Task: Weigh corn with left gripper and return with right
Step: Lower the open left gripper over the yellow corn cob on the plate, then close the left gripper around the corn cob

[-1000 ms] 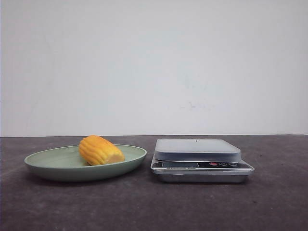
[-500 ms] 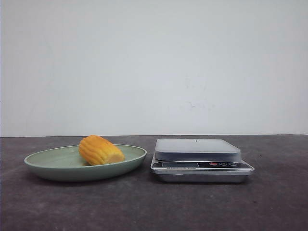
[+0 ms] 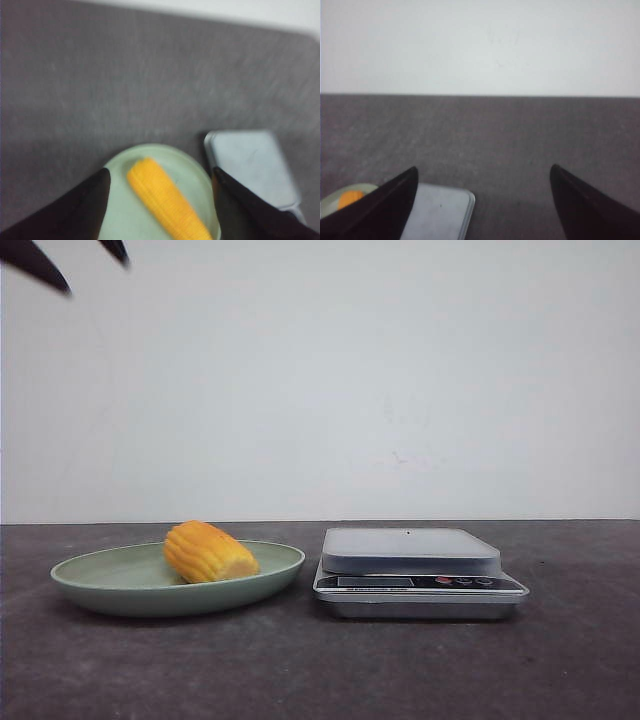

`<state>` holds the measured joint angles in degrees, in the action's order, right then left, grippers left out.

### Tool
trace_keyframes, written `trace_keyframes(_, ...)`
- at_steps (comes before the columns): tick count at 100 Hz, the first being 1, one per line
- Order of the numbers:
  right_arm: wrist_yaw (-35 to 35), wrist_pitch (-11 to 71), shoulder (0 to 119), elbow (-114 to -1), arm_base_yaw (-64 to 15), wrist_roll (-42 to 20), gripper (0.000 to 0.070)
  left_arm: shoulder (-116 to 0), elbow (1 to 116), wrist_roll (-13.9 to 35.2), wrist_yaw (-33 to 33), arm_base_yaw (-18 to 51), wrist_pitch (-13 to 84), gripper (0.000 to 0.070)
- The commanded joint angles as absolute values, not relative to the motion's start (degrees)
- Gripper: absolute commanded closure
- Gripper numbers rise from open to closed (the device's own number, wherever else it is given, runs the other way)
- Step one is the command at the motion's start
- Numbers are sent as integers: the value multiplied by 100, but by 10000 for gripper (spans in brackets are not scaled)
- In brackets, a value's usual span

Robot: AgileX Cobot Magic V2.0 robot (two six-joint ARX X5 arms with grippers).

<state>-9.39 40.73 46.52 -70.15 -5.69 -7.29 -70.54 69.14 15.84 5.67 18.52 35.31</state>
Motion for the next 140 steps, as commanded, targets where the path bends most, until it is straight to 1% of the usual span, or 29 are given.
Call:
trace_keyframes(1, -939, 4110, 4678, -7129, -593, -593, 165, -7467, 6995, 1531, 449, 2036, 3476, 310)
trace_keyframes(9, -939, 4145, 4674, -7129, -591, -528, 165, -7946, 6995, 1535, 373, 2202, 3413, 310)
trace_keyframes(22, -917, 4195, 4670, -7129, -591, -471, 165, -8650, 6995, 1741, 355, 2462, 3249, 310)
trace_keyframes(30, -895, 4257, 4672, -7129, -591, -399, 165, -9011, 6995, 1763, 316, 2615, 3234, 310)
trace_keyframes(46, -902, 4276, 4670, -7129, -591, -379, 165, -9504, 6995, 1765, -27, 2858, 3334, 310)
trace_keyframes(58, -902, 4287, 4672, -7129, -591, -379, 165, -9751, 6995, 1839, -45, 2936, 3420, 310)
trace_keyframes(80, -902, 4294, 4672, -7129, -593, -381, 165, -10022, 6993, 1909, -47, 3085, 3457, 310)
trace_keyframes(129, -902, 4377, 4670, -7129, -591, -381, 166, -10044, 6993, 2154, -51, 3341, 3094, 311)
trace_keyframes(135, -902, 4383, 4670, -7129, -591, -381, 166, -10044, 6993, 2165, -58, 3341, 3092, 323)
trace_keyframes(140, -902, 4383, 4670, -7129, -591, -381, 166, -10047, 6993, 2171, -80, 3341, 3092, 354)
